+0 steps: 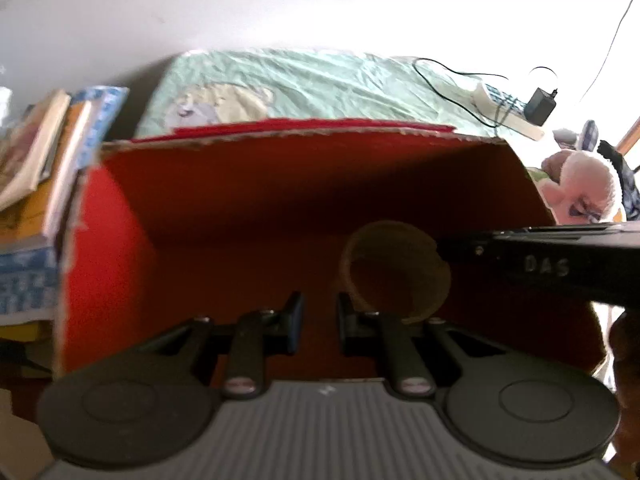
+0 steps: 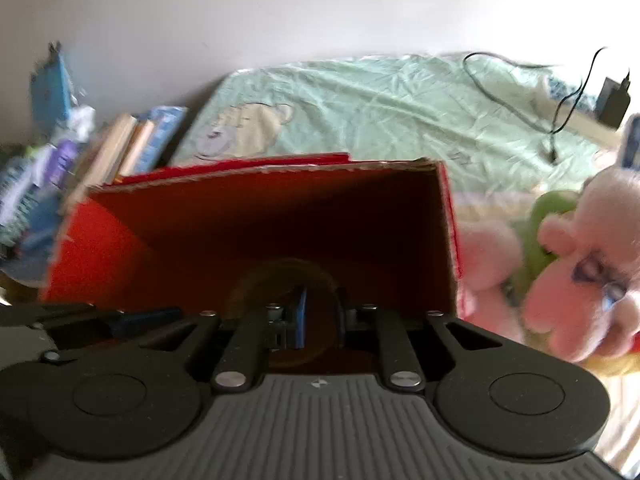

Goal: Organize objects
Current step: 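Lower the tape roll into the red box and open the right gripper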

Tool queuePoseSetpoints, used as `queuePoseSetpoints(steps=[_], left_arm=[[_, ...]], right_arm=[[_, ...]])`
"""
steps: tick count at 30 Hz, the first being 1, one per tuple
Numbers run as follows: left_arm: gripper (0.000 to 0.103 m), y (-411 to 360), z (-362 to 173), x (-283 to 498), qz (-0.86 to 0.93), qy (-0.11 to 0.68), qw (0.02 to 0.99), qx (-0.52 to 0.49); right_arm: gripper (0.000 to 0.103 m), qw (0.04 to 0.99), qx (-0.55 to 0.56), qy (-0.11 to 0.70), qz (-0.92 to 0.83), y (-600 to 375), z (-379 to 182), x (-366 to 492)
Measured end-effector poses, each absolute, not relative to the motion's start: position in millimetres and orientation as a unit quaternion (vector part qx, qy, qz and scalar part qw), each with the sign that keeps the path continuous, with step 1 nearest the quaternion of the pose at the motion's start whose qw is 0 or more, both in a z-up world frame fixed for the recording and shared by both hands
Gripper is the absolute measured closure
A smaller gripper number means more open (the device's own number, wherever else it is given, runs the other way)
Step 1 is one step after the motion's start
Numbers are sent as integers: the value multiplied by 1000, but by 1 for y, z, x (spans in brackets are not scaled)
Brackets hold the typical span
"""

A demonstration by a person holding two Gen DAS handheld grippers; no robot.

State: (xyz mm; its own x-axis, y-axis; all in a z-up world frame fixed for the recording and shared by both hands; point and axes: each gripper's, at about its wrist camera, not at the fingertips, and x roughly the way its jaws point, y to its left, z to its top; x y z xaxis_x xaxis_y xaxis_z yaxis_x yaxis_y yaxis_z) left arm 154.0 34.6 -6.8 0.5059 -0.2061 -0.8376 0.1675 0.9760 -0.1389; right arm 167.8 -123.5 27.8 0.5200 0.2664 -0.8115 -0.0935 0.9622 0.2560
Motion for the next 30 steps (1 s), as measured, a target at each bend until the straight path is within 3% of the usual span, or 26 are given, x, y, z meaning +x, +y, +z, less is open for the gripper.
queuePoseSetpoints(steps=[10, 18, 30], left_arm=[[93, 46, 0, 138, -52, 480, 875, 13], [91, 48, -8, 141, -45, 492, 869, 15], [86, 32, -10, 145, -56, 489, 870, 29]], right_arm=[[87, 790, 242, 526, 203, -94, 8, 183], [86, 779, 192, 573, 166, -71, -12, 189], [87, 815, 145, 556, 79, -88, -7, 189]])
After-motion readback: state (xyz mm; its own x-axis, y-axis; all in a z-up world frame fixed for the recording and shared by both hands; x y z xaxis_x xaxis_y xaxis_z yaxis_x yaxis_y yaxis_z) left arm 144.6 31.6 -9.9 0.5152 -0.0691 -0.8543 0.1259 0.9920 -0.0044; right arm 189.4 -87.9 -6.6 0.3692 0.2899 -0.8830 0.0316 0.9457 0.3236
